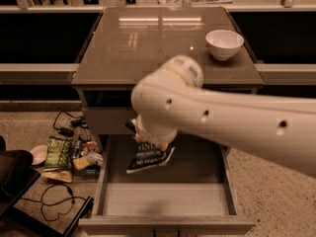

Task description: Pick blue chip bag from middle drawer and place on counter

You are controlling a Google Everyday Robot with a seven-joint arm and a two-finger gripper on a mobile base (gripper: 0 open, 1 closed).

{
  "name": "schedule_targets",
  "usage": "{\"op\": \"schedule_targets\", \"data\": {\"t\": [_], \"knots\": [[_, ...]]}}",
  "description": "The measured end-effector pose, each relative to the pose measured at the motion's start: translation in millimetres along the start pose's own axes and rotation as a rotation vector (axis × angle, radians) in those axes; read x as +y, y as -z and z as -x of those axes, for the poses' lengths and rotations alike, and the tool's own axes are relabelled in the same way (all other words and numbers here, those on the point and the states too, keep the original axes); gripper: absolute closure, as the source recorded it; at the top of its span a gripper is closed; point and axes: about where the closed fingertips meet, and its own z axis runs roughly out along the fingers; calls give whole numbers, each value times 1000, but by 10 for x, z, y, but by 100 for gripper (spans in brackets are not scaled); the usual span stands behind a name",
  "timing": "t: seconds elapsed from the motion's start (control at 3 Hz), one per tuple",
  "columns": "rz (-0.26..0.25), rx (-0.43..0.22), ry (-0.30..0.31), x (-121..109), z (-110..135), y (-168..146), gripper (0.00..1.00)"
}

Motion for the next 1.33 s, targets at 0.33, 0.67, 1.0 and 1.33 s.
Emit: {"op": "schedule_targets", "data": {"t": [0.33,0.67,1.0,1.33], "knots": [[-68,57,1,-278,-433,768,100],[-189,122,18,-762,-1019,1460,100],[-294,198,50,-1173,-1453,1842,100],[-294,198,50,-1173,-1455,1842,100]]}}
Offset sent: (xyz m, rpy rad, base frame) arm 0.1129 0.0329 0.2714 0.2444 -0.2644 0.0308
